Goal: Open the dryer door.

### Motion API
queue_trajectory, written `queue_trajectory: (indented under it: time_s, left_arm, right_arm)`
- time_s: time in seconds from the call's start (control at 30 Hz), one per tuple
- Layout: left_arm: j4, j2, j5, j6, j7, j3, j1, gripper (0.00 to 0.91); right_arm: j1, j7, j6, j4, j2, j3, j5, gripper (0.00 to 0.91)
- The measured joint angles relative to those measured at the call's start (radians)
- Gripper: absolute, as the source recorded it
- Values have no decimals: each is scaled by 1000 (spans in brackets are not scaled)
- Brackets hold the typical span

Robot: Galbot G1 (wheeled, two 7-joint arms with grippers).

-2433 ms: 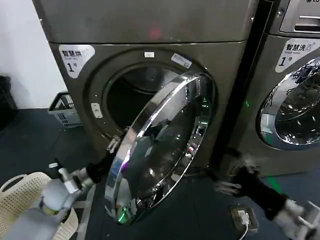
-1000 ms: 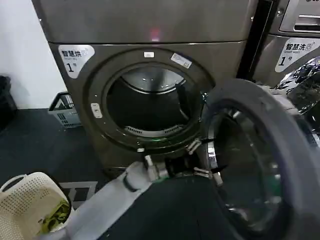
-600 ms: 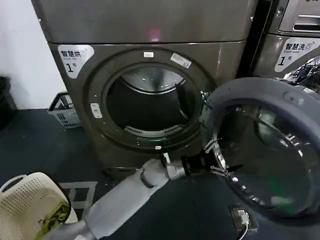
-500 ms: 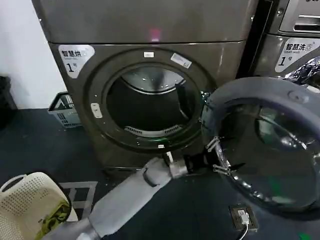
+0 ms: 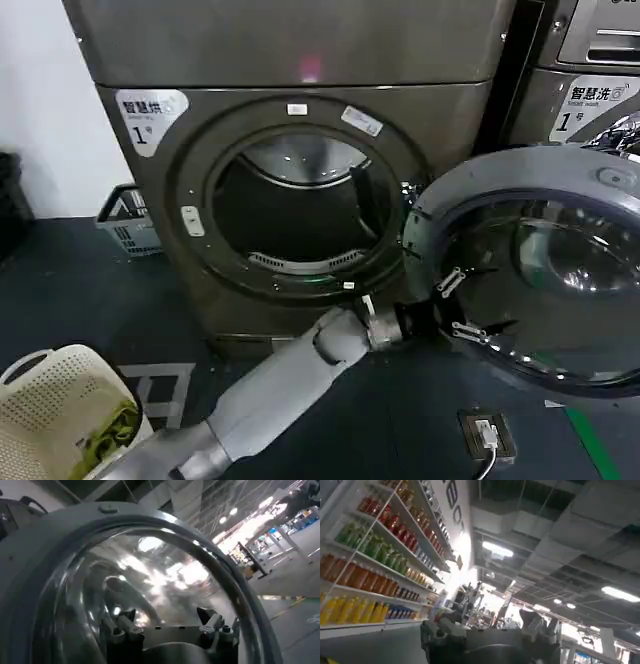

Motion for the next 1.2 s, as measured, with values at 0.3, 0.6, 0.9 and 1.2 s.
queue_trajectory:
  time_s: [0.3, 0.6, 0.9, 1.2]
  left_arm:
    - [-267, 190, -47, 113, -33, -70, 128, 907]
    - [-533, 395, -99, 151, -102, -244, 347, 907]
    - [-718, 511, -72, 166, -201, -540, 648, 907]
    - [-821, 495, -170, 366, -350, -883, 935, 907]
  right_arm:
    - [1, -1, 2, -3, 0, -32, 0, 907]
    - [9, -3, 22, -29, 0, -71, 2, 907]
    - [31, -15, 26, -45, 0, -127, 18, 907]
    - [38, -32, 37, -70, 0, -177, 48, 907]
